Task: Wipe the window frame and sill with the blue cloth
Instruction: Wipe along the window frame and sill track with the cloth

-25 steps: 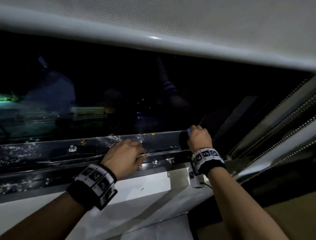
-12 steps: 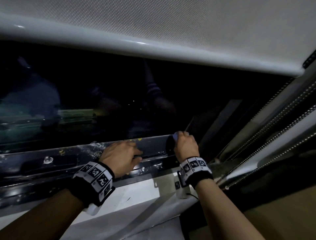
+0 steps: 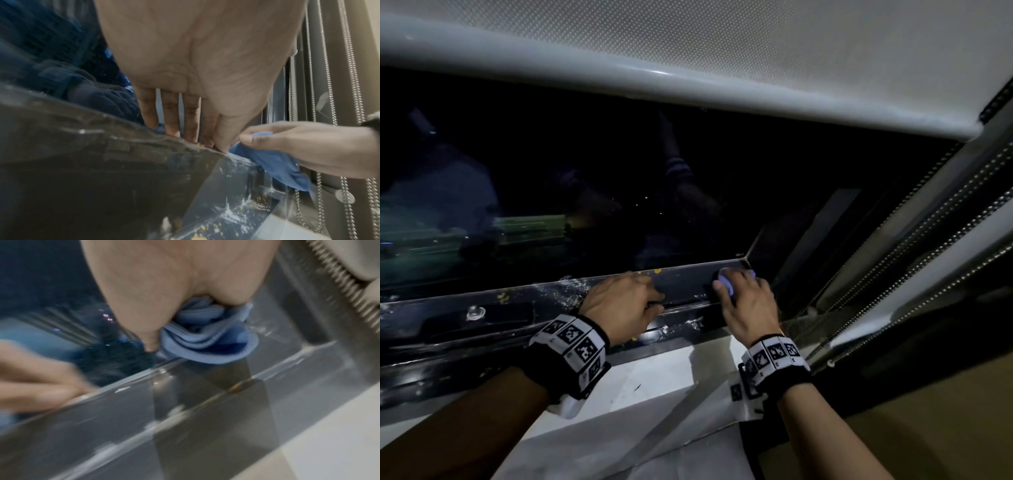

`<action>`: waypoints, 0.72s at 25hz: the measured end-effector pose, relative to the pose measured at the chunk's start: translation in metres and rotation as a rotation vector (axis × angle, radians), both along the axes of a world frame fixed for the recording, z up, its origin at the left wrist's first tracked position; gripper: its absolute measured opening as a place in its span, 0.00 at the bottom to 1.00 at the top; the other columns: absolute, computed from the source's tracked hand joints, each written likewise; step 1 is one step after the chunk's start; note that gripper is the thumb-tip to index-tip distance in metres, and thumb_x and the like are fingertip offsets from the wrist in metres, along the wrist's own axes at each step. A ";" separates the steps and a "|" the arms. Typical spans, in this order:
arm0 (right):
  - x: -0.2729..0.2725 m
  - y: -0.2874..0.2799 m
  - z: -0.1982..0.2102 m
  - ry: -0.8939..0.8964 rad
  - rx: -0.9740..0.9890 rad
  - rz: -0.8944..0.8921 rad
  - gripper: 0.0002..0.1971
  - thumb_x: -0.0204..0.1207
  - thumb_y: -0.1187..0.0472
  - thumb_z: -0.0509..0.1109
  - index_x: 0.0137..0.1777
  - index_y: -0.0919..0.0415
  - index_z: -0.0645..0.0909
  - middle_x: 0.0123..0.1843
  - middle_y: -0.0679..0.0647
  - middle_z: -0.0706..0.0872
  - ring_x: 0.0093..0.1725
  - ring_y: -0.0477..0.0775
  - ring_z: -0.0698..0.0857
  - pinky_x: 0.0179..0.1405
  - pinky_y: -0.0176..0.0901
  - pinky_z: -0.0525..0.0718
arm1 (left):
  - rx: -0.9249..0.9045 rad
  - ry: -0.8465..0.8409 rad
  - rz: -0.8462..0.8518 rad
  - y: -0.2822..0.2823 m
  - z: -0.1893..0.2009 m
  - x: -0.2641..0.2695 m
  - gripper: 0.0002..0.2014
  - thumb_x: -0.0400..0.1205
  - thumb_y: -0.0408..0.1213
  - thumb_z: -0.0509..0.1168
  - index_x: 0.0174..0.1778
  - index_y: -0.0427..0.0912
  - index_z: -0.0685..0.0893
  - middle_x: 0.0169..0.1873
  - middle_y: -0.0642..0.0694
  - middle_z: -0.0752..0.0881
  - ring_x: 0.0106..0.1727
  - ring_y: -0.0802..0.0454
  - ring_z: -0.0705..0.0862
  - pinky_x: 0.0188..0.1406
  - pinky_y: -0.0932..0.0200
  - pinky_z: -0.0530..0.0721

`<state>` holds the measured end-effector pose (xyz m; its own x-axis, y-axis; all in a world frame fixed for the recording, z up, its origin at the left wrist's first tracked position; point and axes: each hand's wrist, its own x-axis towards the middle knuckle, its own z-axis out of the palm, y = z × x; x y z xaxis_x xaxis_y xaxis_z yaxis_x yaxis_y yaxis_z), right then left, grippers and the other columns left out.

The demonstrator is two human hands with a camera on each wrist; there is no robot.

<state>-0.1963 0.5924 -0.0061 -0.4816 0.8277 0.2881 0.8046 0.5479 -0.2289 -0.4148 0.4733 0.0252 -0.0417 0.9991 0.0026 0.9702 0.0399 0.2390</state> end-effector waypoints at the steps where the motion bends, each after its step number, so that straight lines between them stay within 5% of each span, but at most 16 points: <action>1: -0.005 -0.008 0.000 0.045 -0.009 0.063 0.19 0.84 0.41 0.56 0.64 0.49 0.81 0.64 0.47 0.85 0.58 0.61 0.82 0.61 0.53 0.76 | -0.003 0.004 -0.003 0.000 0.001 0.000 0.18 0.85 0.57 0.59 0.68 0.59 0.83 0.63 0.59 0.83 0.66 0.53 0.78 0.62 0.57 0.76; 6: -0.020 -0.030 -0.006 0.067 -0.120 0.073 0.28 0.81 0.29 0.43 0.65 0.40 0.77 0.66 0.38 0.82 0.67 0.54 0.76 0.68 0.55 0.73 | -0.015 0.014 0.002 0.001 0.003 0.002 0.17 0.84 0.57 0.61 0.66 0.61 0.84 0.66 0.61 0.82 0.67 0.53 0.78 0.61 0.56 0.78; 10: -0.030 -0.037 -0.010 0.166 0.004 0.060 0.16 0.83 0.41 0.58 0.59 0.46 0.82 0.56 0.47 0.88 0.56 0.59 0.82 0.57 0.54 0.79 | -0.028 0.023 0.020 0.001 0.002 0.003 0.17 0.84 0.57 0.60 0.67 0.62 0.83 0.68 0.64 0.80 0.68 0.54 0.77 0.61 0.55 0.79; 14: -0.020 -0.033 -0.006 0.213 0.004 0.193 0.15 0.82 0.48 0.64 0.62 0.53 0.84 0.55 0.54 0.90 0.53 0.62 0.84 0.54 0.52 0.82 | -0.018 0.036 0.023 0.000 -0.001 0.002 0.18 0.84 0.58 0.60 0.67 0.62 0.83 0.68 0.63 0.81 0.69 0.54 0.78 0.60 0.54 0.81; 18: 0.013 0.006 -0.002 0.160 -0.007 -0.150 0.17 0.84 0.48 0.62 0.66 0.55 0.83 0.65 0.58 0.83 0.57 0.68 0.82 0.55 0.58 0.82 | -0.012 0.032 0.030 -0.001 -0.004 0.003 0.18 0.84 0.57 0.59 0.67 0.61 0.83 0.65 0.62 0.82 0.67 0.55 0.79 0.59 0.55 0.81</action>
<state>-0.1838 0.5984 -0.0084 -0.3016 0.8888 0.3451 0.8299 0.4229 -0.3639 -0.4121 0.4725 0.0215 -0.0716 0.9974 -0.0074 0.9757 0.0716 0.2069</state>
